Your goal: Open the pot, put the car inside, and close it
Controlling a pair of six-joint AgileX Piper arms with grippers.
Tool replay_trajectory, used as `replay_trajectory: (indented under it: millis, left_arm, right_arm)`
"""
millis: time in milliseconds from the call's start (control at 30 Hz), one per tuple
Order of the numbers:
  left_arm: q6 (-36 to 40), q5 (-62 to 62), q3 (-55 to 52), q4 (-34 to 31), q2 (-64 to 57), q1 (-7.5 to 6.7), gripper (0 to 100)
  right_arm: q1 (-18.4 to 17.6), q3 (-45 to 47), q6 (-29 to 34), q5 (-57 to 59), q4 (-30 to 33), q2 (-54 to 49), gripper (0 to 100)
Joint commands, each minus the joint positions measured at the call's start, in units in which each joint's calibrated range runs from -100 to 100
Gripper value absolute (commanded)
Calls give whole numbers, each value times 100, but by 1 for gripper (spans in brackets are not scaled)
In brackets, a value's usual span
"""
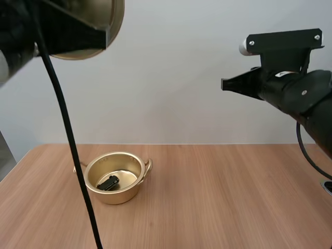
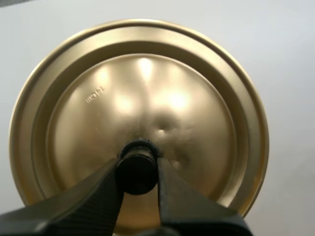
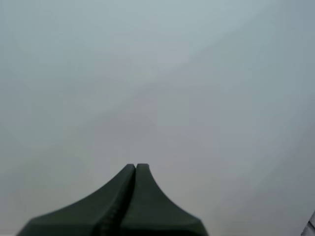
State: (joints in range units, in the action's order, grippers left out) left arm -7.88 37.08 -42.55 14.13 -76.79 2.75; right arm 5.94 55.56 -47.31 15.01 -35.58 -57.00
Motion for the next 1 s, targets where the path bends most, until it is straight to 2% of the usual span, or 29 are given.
replay_trajectory:
  millis: [0, 167, 467, 600, 767, 967]
  left_arm:
    - [-16, -72, -868, -4, -262, -3, 0]
    - [-42, -499, -1809, -4, -786, -3, 0]
    - [-298, -647, -3022, -4, -737, -3, 0]
    - [-621, -380, -3023, -29, -364, -3, 0]
    - [-874, 417, -2824, -48, 45, 5, 0]
    - [-859, 1417, -2381, -73, 901, 151, 0]
  right_arm:
    - [4, 520, 1, 1, -64, -271, 0]
    - [4, 1050, -260, 206, -64, -869, 0]
    - [4, 1113, -309, 1308, -64, -1735, 0]
    - [4, 1113, -309, 1942, -64, -1779, 0]
    - [4, 1113, -309, 1829, -64, -2021, 0]
    - [4, 1113, -309, 1867, -64, -2093, 0]
